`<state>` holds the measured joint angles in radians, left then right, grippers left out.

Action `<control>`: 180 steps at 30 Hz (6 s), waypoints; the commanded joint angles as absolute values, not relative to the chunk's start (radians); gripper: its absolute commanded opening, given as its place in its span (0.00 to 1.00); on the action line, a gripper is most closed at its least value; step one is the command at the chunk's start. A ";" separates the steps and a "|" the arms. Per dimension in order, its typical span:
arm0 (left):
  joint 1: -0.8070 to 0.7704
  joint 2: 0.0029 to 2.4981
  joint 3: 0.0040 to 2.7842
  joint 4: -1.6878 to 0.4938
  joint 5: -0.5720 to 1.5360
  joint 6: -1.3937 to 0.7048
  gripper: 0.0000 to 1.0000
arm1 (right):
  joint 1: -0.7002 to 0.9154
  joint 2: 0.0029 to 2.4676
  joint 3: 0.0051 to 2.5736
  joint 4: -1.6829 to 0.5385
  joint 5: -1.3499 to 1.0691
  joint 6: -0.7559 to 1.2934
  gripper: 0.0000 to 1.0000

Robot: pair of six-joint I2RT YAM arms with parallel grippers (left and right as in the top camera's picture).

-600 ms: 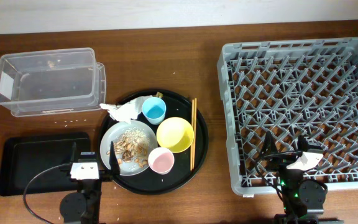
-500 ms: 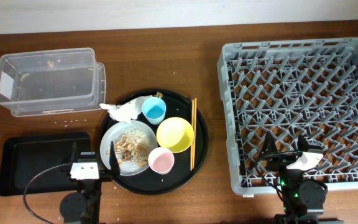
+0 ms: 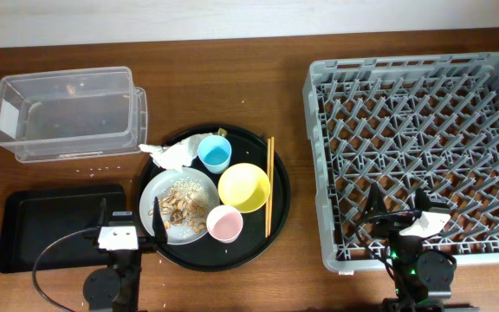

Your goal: Sort waste into correct bins and load items into the dishwasher rack

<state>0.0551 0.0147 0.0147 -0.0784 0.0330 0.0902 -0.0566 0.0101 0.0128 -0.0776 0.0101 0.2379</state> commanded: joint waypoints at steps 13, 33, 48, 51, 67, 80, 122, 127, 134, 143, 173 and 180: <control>0.055 0.007 0.009 -0.081 0.022 0.107 0.99 | -0.059 0.004 0.006 -0.082 0.012 0.240 0.99; 0.055 0.007 0.010 0.420 1.472 -0.142 0.99 | -0.059 0.004 0.006 -0.082 0.012 0.240 0.99; 0.055 0.152 0.246 0.290 0.822 -0.191 0.99 | -0.059 0.004 0.006 -0.082 0.012 0.240 0.99; 0.055 0.461 0.628 -0.323 0.602 0.011 0.99 | -0.059 0.004 0.006 -0.082 0.012 0.240 0.99; 0.014 1.365 1.171 -0.727 0.160 -0.273 0.95 | -0.059 0.004 0.006 -0.082 0.012 0.240 0.99; -0.089 1.773 1.171 -0.507 0.078 -0.905 0.58 | -0.059 0.004 0.006 -0.082 0.012 0.240 0.99; -0.092 1.673 1.134 -0.667 0.017 -0.953 0.22 | -0.059 0.004 0.006 -0.082 0.012 0.240 0.99; -0.091 1.674 1.133 -0.667 -0.046 -0.953 0.22 | -0.059 0.004 0.006 -0.082 0.012 0.240 0.99; -0.091 1.679 1.126 -0.666 -0.079 -0.949 0.22 | -0.059 0.004 0.006 -0.082 0.012 0.240 0.99; -0.091 1.625 1.130 -0.684 0.006 -0.949 0.01 | -0.059 0.004 0.006 -0.082 0.012 0.240 0.99; 0.308 1.480 1.131 0.001 0.064 -0.527 0.02 | -0.059 0.004 0.006 -0.082 0.012 0.240 0.99; 0.308 1.563 1.131 0.003 0.384 -0.503 0.99 | -0.059 0.004 0.006 -0.082 0.012 0.240 0.99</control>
<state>0.3065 1.6325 1.1275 0.0345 0.1104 -0.5190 -0.0566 0.0109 0.0128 -0.0772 0.0101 0.2359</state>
